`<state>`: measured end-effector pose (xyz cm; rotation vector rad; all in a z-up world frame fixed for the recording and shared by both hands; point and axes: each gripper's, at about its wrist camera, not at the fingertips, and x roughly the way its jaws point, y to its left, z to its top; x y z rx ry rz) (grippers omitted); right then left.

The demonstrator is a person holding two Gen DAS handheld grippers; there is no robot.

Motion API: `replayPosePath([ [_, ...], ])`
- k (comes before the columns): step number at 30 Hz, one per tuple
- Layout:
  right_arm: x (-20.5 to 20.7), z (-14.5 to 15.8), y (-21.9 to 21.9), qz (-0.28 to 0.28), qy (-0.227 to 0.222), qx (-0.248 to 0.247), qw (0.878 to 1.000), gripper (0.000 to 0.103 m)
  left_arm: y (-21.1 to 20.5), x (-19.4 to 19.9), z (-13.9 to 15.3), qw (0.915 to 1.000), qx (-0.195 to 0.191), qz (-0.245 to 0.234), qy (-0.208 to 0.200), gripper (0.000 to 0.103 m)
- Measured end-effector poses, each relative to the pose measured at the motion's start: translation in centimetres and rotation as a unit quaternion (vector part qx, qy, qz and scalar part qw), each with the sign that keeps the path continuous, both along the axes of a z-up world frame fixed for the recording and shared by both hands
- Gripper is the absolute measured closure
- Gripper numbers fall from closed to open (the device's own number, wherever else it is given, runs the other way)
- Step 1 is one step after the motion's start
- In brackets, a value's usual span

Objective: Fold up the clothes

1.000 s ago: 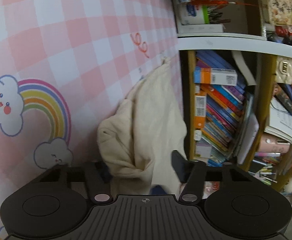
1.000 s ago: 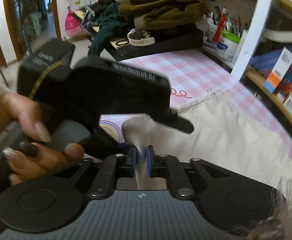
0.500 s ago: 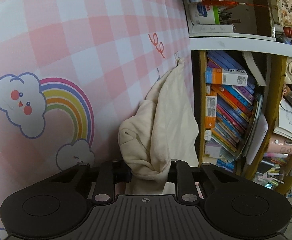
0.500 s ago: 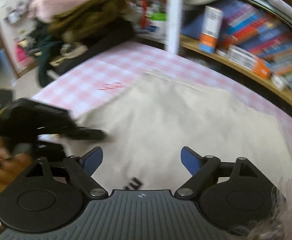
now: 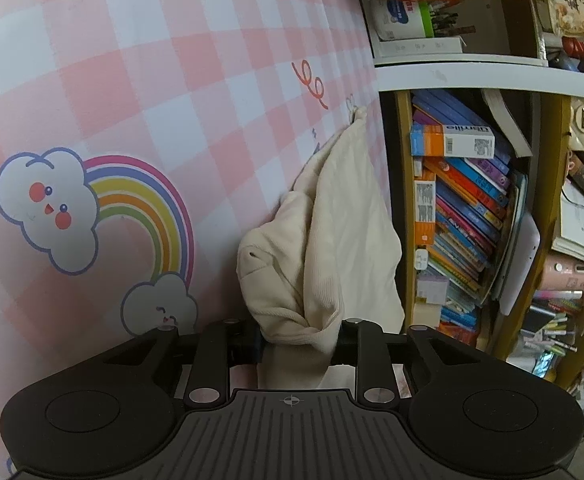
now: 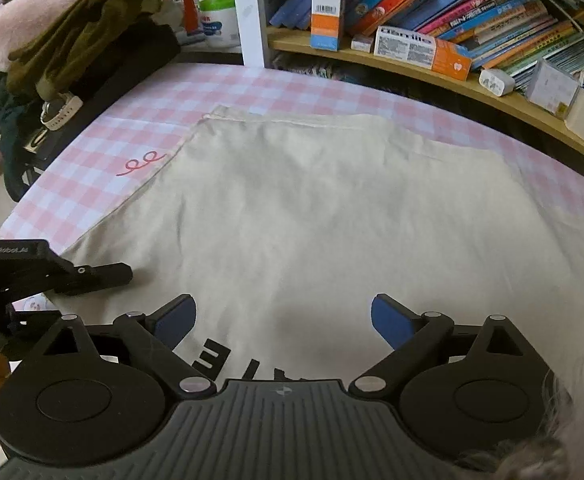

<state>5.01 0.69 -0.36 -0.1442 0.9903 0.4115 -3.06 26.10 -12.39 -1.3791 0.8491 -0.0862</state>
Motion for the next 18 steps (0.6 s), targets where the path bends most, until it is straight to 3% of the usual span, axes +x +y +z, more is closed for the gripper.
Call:
replayPosePath([
  [6, 4.1, 0.8, 1.2, -0.009, 0.032, -0.01, 0.999, 0.008, -0.3, 0.1, 1.3, 0.999, 0.043, -0.012, -0.009, 0.093],
  [11, 8.2, 2.3, 4.0, 0.001, 0.047, -0.022, 0.999, 0.008, -1.5, 0.8, 4.4, 0.9924, 0.092, -0.049, -0.065, 0.093],
  [18, 12.1, 4.9, 9.4, 0.054, 0.051, -0.038, 0.997, 0.007, -3.5, 2.1, 6.3, 0.9822, 0.13, -0.09, -0.101, 0.093],
])
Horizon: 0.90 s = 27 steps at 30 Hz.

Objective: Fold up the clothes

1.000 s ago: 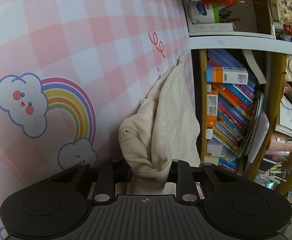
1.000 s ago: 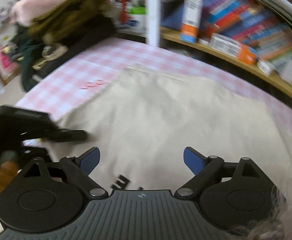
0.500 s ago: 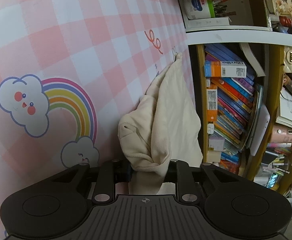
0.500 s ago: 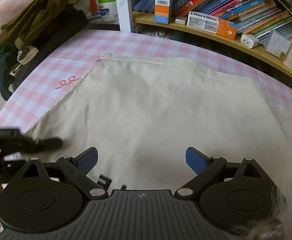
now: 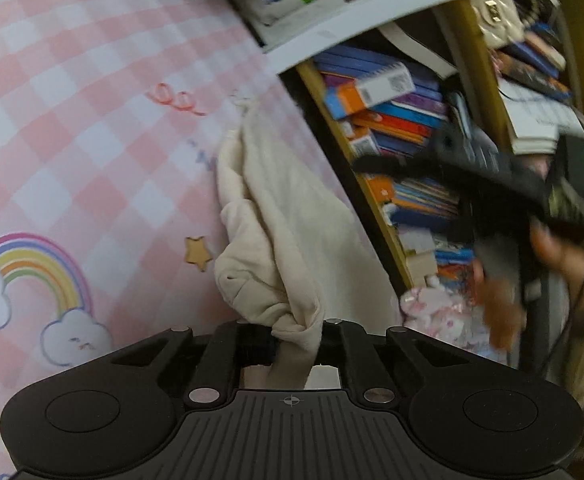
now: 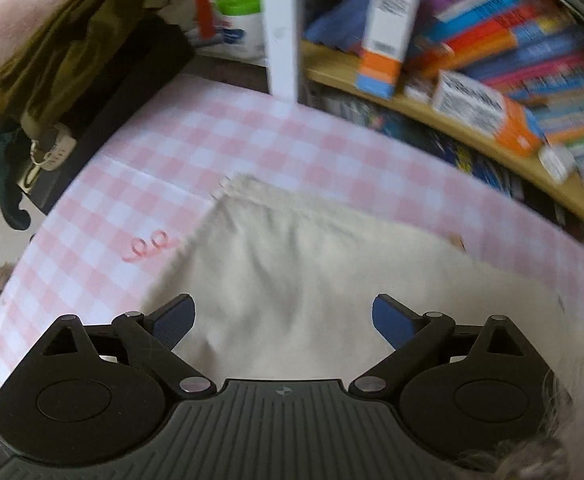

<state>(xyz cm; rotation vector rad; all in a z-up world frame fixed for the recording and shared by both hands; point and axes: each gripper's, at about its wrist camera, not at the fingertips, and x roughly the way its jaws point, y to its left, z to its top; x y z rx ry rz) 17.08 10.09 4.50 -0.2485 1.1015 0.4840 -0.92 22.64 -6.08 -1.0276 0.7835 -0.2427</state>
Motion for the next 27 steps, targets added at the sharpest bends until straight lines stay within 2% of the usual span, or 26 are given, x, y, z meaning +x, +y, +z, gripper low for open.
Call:
replayPosePath([
  [10, 2.6, 0.4, 5.9, 0.081, -0.013, -0.067, 0.994, 0.007, -3.1, 1.3, 2.2, 0.9961, 0.042, -0.063, -0.045, 0.093],
  [20, 2.8, -2.6, 9.1, 0.097, 0.041, -0.104, 0.989, 0.007, -4.3, 1.8, 2.6, 0.9928, 0.055, -0.09, -0.056, 0.093],
  [24, 1.6, -4.2, 10.7, 0.123, 0.049, -0.147, 0.98, 0.007, -4.9, 2.1, 2.6, 0.9919, 0.056, -0.099, -0.056, 0.093],
  [27, 0.5, -5.7, 11.8, 0.152, 0.048, -0.193, 0.968, 0.007, -5.3, 2.2, 2.6, 0.991, 0.058, -0.106, -0.057, 0.093],
])
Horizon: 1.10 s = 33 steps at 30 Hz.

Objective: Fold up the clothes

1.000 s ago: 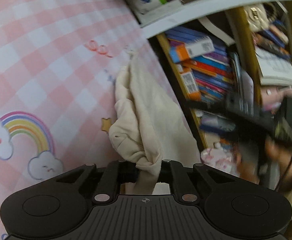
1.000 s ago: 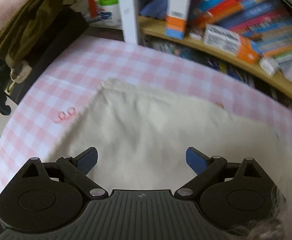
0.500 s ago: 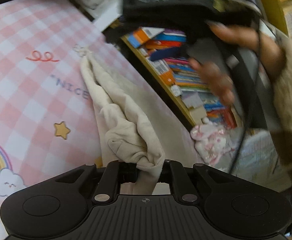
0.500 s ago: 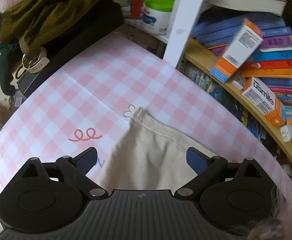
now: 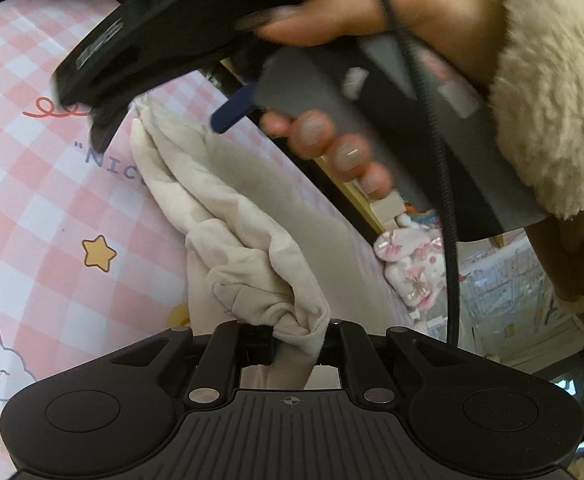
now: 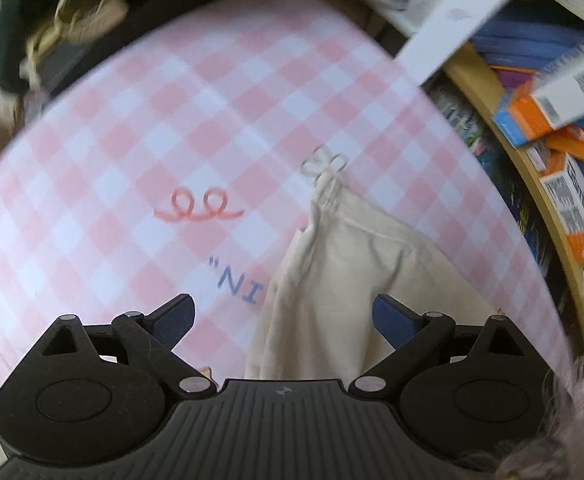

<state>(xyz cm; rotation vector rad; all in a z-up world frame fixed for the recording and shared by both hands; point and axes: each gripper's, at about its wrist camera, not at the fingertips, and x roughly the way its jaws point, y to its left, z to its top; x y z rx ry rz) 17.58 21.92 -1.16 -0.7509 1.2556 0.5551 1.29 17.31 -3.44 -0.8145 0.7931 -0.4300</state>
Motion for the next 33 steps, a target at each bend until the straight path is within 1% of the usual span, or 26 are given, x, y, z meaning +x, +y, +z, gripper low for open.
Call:
replayPosePath([
  [3, -0.9, -1.5, 0.7, 0.023, -0.006, -0.041, 0.999, 0.008, -0.2, 0.1, 0.1, 1.0, 0.003, -0.003, -0.002, 0.093],
  [4, -1.1, -2.0, 0.8, 0.029, -0.008, -0.053, 0.998, 0.01, -0.3, 0.1, 0.2, 1.0, 0.003, -0.004, -0.003, 0.093],
  [6, -1.2, -2.7, 0.8, 0.031, -0.012, -0.07, 0.997, 0.01, -0.4, 0.1, 0.3, 1.0, 0.005, -0.006, -0.004, 0.093],
  [9, -1.1, -3.3, 0.5, 0.029, -0.011, -0.085, 0.996, 0.024, -0.4, 0.0, 0.5, 0.9999, 0.009, -0.009, -0.008, 0.093],
  [11, -1.1, -3.7, 0.2, 0.027, -0.012, -0.096, 0.995, 0.045, -0.5, 0.0, 0.6, 0.9998, 0.012, -0.012, -0.011, 0.093],
  [12, -1.1, -3.9, 0.0, 0.027, -0.012, -0.101, 0.994, 0.053, -0.6, -0.1, 0.7, 0.9997, 0.015, -0.013, -0.013, 0.093],
  [13, -1.1, -4.0, -0.1, 0.027, -0.012, -0.103, 0.994, 0.069, -0.7, -0.2, 0.8, 0.9997, 0.017, -0.014, -0.014, 0.093],
  [14, -1.1, -3.9, -0.2, 0.026, -0.011, -0.103, 0.994, 0.08, -0.7, -0.2, 0.9, 0.9996, 0.019, -0.015, -0.016, 0.093],
  [15, -0.9, -3.5, -0.5, 0.027, -0.007, -0.094, 0.995, 0.083, -0.8, -0.3, 1.0, 0.9995, 0.021, -0.015, -0.018, 0.093],
  [17, -0.6, -2.6, -1.1, 0.026, -0.001, -0.076, 0.997, 0.094, -0.8, -0.4, 1.4, 0.9991, 0.027, -0.016, -0.027, 0.093],
  [20, 0.2, 0.0, -3.0, 0.007, -0.008, -0.036, 0.999, 0.096, -0.9, -0.6, 2.3, 0.9977, 0.042, -0.021, -0.049, 0.094],
  [23, 0.9, 2.4, -5.2, -0.014, -0.017, 0.001, 1.0, 0.097, -1.7, -0.8, 3.8, 0.9941, 0.063, -0.035, -0.081, 0.094],
  [26, 1.2, 4.5, -7.9, -0.033, -0.03, 0.027, 0.999, 0.097, -2.0, -1.2, 4.9, 0.9886, 0.085, -0.057, -0.111, 0.095],
  [29, 1.1, 6.2, -10.3, -0.051, -0.042, 0.049, 0.997, 0.097, -3.6, -1.3, 5.8, 0.9815, 0.108, -0.079, -0.136, 0.095],
  [33, 0.9, 8.1, -13.5, -0.073, -0.059, 0.079, 0.992, 0.097, -5.3, -1.2, 7.1, 0.9735, 0.129, -0.101, -0.16, 0.095],
])
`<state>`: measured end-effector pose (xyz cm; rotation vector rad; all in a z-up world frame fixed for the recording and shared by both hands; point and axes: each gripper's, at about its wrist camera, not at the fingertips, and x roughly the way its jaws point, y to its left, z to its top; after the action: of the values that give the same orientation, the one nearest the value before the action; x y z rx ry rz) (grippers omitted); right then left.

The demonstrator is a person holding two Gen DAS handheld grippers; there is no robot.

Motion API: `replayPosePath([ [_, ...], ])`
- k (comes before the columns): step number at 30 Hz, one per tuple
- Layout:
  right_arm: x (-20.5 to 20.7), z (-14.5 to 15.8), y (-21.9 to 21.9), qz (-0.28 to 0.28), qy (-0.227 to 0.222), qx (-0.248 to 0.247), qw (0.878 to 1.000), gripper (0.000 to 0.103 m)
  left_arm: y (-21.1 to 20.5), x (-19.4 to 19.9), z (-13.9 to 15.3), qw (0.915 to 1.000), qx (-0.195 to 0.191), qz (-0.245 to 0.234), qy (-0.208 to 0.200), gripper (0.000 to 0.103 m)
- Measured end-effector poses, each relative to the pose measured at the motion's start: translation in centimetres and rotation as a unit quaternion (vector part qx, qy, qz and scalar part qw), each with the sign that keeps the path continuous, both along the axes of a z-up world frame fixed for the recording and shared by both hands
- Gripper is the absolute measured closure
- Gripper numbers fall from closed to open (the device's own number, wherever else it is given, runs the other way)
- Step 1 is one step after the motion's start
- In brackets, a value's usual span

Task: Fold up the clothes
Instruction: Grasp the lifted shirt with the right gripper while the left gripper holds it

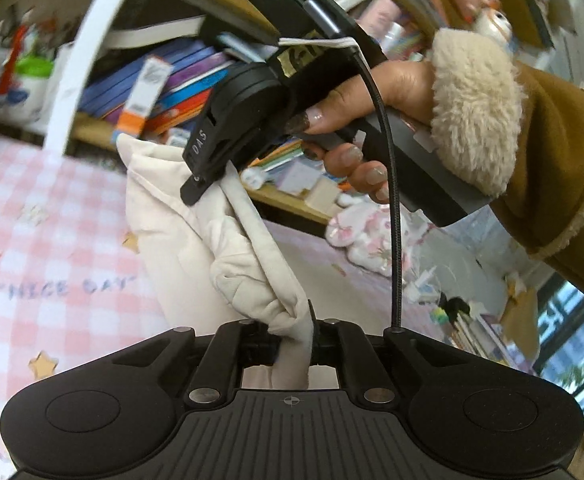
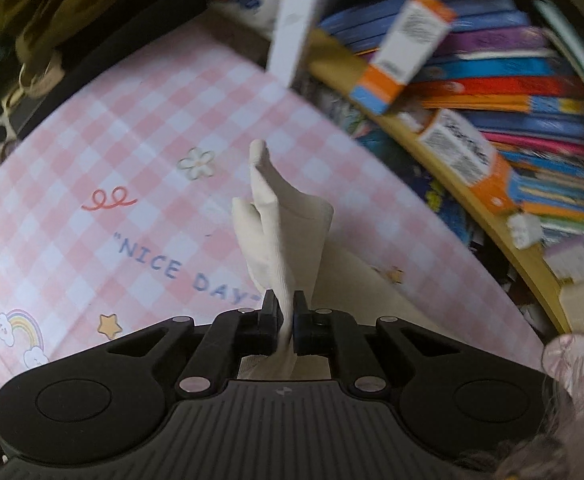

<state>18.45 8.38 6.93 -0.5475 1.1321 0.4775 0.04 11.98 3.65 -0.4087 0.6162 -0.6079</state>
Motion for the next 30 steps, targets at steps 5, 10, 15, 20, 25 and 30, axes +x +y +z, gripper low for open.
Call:
replayPosePath([
  [5, 0.0, 1.5, -5.1, -0.03, -0.021, 0.04, 0.999, 0.097, -3.3, 0.2, 1.3, 0.9994, 0.026, -0.016, -0.018, 0.095],
  [10, 0.1, 1.5, -11.0, -0.048, -0.032, 0.079, 0.995, 0.097, -7.8, 0.3, 2.0, 0.9977, 0.059, -0.024, -0.023, 0.095],
  [15, 0.0, 0.6, -17.3, -0.056, -0.034, 0.119, 0.991, 0.097, -13.6, 0.1, 1.2, 0.9947, 0.1, -0.02, -0.014, 0.095],
  [20, -0.2, -1.4, -24.5, -0.07, -0.027, 0.159, 0.984, 0.097, -19.5, -0.5, -0.3, 0.9901, 0.139, -0.013, 0.012, 0.095],
  [25, -0.8, -5.6, -31.7, -0.102, -0.001, 0.184, 0.978, 0.097, -24.1, -1.1, -3.5, 0.9799, 0.193, -0.008, 0.051, 0.094],
  [30, -0.5, -10.5, -36.9, -0.162, 0.054, 0.234, 0.957, 0.096, -27.3, -1.8, -6.0, 0.9649, 0.253, 0.006, 0.071, 0.086],
])
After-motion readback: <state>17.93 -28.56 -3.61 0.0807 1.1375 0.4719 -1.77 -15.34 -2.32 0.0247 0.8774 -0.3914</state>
